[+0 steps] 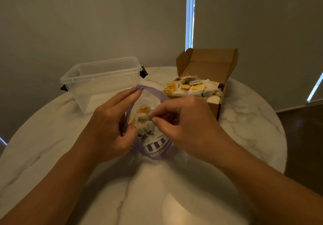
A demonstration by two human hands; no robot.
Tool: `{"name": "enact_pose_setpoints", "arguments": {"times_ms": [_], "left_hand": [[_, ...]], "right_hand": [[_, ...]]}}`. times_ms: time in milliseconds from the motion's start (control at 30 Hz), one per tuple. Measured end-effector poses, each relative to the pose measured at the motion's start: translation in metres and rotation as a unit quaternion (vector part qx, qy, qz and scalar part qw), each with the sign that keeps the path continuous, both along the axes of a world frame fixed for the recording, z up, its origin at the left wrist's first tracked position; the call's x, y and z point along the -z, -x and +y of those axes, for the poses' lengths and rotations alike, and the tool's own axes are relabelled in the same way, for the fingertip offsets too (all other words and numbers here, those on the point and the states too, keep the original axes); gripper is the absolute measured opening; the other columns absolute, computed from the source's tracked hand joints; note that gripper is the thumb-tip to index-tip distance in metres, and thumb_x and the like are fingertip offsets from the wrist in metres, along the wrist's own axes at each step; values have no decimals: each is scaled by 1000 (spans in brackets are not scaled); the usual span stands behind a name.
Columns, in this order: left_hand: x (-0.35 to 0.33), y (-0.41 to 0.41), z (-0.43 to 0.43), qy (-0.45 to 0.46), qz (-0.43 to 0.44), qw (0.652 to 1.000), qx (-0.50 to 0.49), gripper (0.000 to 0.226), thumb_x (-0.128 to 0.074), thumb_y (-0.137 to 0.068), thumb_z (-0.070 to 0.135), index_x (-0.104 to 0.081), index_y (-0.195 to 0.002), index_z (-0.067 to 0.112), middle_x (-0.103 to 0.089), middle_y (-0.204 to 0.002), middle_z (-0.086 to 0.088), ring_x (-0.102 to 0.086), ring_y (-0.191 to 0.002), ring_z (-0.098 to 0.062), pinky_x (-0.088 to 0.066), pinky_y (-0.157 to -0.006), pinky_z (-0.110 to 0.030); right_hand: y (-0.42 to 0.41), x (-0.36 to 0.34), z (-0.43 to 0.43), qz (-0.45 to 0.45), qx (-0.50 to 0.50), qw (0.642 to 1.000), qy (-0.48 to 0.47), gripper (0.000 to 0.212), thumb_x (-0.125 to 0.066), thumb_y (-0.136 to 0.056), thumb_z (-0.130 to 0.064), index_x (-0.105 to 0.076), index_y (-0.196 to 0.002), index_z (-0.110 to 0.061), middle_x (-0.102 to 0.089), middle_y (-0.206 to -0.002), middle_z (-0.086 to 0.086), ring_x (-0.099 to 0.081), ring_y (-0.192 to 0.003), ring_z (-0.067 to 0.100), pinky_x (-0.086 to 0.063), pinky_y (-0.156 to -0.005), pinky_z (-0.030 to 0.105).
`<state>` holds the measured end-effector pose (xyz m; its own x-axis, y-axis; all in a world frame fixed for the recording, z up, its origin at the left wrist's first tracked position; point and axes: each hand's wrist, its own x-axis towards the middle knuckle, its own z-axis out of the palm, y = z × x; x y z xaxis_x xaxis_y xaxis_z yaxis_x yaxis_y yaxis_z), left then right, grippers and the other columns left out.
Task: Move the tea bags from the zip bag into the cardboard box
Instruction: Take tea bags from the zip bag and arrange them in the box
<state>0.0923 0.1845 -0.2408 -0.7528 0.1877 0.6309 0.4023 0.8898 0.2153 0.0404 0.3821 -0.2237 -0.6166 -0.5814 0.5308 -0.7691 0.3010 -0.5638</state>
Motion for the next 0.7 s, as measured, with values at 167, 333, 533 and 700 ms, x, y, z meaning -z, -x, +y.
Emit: {"name": "enact_pose_setpoints", "arguments": {"times_ms": [167,333,533,700], "left_hand": [[0,-1,3,11,-7,1000,-11,73,-57,-70,3,-49,-142,1,-50,-146,-6,-53,-98,-27,-32,-85,4],[-3,-2,2,0,-23,1000,14,71,-47,-74,22,-50,-143,6,-49,-147,-2,-60,-73,-11,-39,-70,-1],[-4,-3,1,-7,-25,999,19,71,-47,-74,22,-50,-142,3,-49,-147,-5,-56,-78,11,-38,-70,0],[-2,-2,-1,-2,-15,1000,2,71,-47,-74,22,-50,-142,2,-50,-146,-7,-59,-91,-6,-37,-77,2]], "right_hand": [[16,12,-43,-1,56,987,-151,17,-61,-92,-20,-72,-105,-19,-69,-96,3,-62,-93,19,-52,-77,30],[25,15,-75,24,69,978,-194,16,-63,-91,-18,-61,-106,-13,-60,-96,6,-57,-87,21,-43,-68,30],[29,23,-87,-11,70,985,-156,9,-62,-89,-16,-54,-89,-14,-47,-80,2,-49,-75,20,-36,-65,29],[28,23,-85,-39,81,983,-160,12,-66,-87,-20,-55,-84,-16,-50,-73,-2,-57,-80,21,-38,-63,29]]}}
